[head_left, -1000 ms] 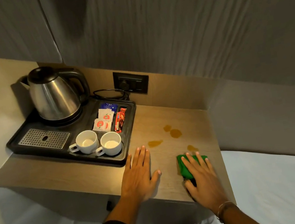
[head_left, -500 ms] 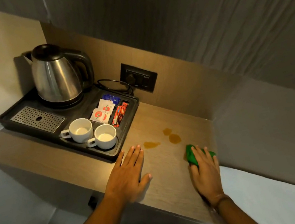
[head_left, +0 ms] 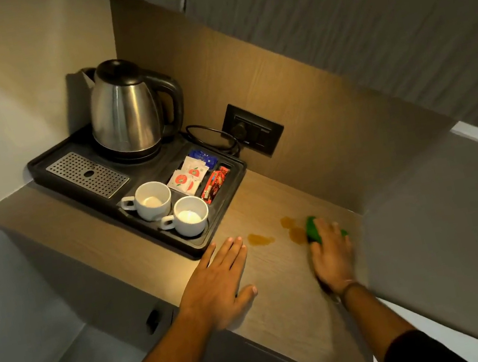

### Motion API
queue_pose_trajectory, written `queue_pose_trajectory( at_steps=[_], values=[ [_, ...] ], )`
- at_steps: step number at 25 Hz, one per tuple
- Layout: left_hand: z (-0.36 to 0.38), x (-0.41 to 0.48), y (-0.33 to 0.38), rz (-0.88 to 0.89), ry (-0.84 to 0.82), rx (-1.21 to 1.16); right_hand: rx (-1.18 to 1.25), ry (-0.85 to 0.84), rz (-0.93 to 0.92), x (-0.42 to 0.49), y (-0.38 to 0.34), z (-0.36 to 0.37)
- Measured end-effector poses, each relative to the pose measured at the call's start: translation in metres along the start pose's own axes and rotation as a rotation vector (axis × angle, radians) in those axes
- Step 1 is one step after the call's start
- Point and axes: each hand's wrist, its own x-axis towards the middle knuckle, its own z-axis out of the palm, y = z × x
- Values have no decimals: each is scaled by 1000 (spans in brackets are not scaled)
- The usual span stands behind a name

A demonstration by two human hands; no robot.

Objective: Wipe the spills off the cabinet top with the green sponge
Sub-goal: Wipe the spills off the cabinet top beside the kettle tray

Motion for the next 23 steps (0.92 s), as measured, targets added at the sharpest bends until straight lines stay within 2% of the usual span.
queue_pose_trajectory(
  at_steps=[3, 6, 7, 10, 11, 12, 14, 15, 17, 19, 22, 23],
  values=[
    [0, 0, 0, -11, 25, -13, 67, -73, -237, -38, 3, 24],
    [1, 1, 0, -5, 40, -18, 31, -52, -282, -55, 36, 16],
    [1, 1, 0, -1, 38, -18, 33, -28, -234, -38, 34, 16],
    [-1, 1, 0, 5, 31, -17, -29, 80, 84, 23, -15, 15],
    [-2, 1, 0, 5, 40, -19, -43, 71, 107, 32, -33, 17],
    [-2, 1, 1, 4, 43, -20, -23, 54, 59, 32, -45, 21],
    [-1, 1, 2, -9, 53, -22, 76, -36, -186, 5, -41, 33],
    [0, 1, 2, -17, 59, -22, 90, -83, -300, -16, -26, 32],
    [0, 1, 2, -16, 57, -25, 76, -110, -399, -35, 11, 18],
    [1, 0, 2, -12, 51, -24, 92, -90, -328, -9, 20, 11],
    [0, 1, 1, -2, 49, -26, 74, -1, -13, 38, -27, 12],
    [0, 1, 1, -3, 48, -30, 80, -19, -47, 38, -45, 17]
  ],
)
